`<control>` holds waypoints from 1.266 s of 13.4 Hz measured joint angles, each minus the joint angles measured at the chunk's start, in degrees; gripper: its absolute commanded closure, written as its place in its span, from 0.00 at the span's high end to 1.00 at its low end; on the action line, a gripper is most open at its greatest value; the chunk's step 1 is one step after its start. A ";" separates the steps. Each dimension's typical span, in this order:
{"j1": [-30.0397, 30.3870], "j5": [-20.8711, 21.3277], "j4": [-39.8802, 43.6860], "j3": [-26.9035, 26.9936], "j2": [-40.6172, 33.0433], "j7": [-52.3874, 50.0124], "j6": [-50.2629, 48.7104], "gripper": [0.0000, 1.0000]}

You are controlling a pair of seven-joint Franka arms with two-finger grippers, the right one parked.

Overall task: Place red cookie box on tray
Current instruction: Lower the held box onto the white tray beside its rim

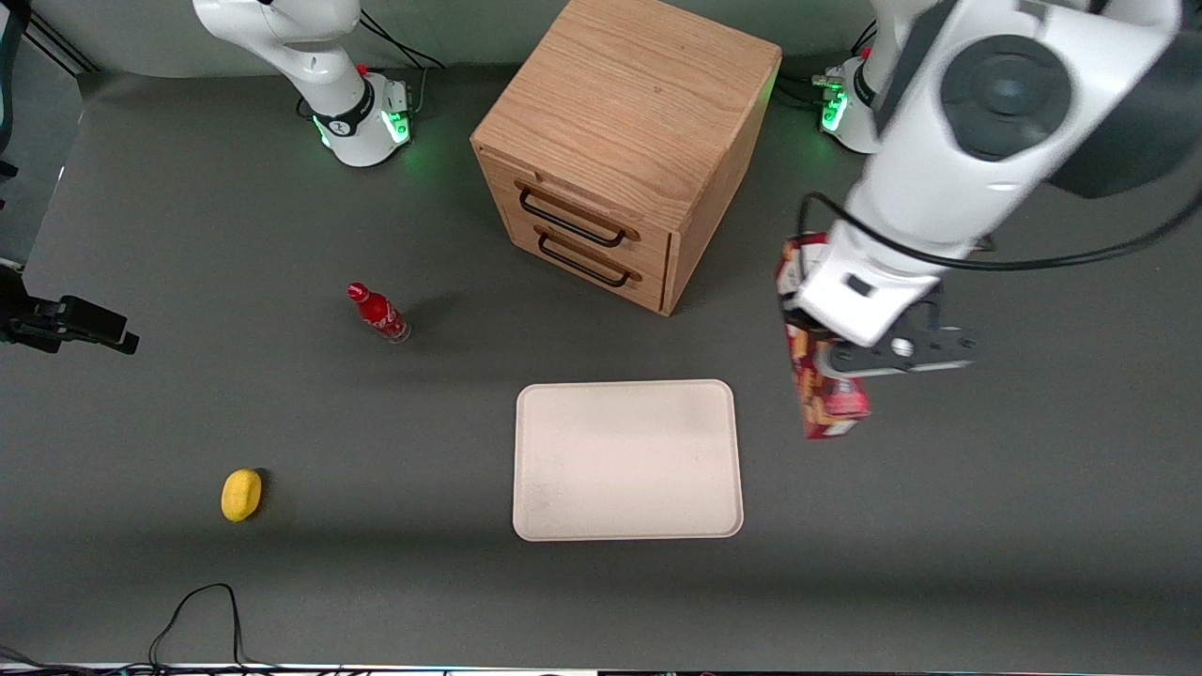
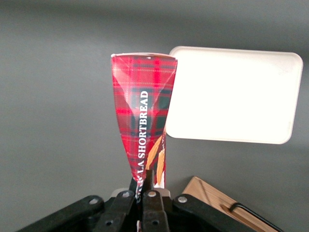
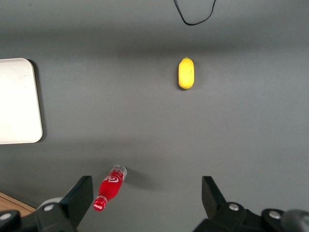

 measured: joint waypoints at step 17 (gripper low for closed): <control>-1.29 0.25 -7.79 1.89 19.97 0.22 27.97 0.00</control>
